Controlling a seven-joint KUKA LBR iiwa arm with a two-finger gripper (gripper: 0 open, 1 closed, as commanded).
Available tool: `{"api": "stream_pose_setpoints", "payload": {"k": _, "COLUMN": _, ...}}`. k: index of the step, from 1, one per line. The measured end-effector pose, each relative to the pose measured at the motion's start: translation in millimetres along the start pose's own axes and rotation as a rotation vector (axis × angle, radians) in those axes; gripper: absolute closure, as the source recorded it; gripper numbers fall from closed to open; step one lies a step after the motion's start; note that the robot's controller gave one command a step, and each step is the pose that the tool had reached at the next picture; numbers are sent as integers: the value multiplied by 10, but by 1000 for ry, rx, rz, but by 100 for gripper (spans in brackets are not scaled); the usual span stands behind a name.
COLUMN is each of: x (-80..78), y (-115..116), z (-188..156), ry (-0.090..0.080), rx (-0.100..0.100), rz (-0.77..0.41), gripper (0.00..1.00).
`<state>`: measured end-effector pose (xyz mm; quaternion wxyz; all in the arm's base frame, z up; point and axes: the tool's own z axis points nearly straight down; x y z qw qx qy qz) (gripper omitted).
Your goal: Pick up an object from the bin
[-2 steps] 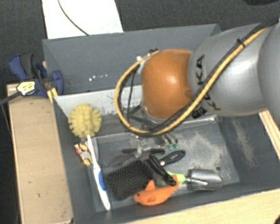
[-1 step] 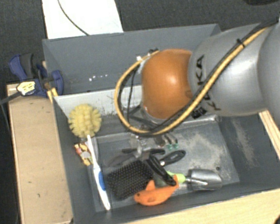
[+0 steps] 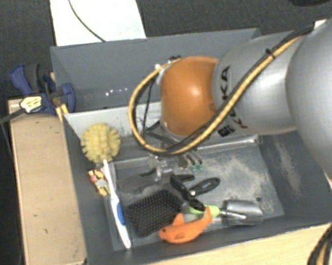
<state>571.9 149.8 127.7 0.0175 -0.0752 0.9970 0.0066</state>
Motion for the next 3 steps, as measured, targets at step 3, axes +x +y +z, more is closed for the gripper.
{"api": "stream_pose_setpoints", "payload": {"k": 3, "x": -24, "y": 80, "z": -1183, "ry": -2, "rx": -1, "rz": -7, "gripper": 100}}
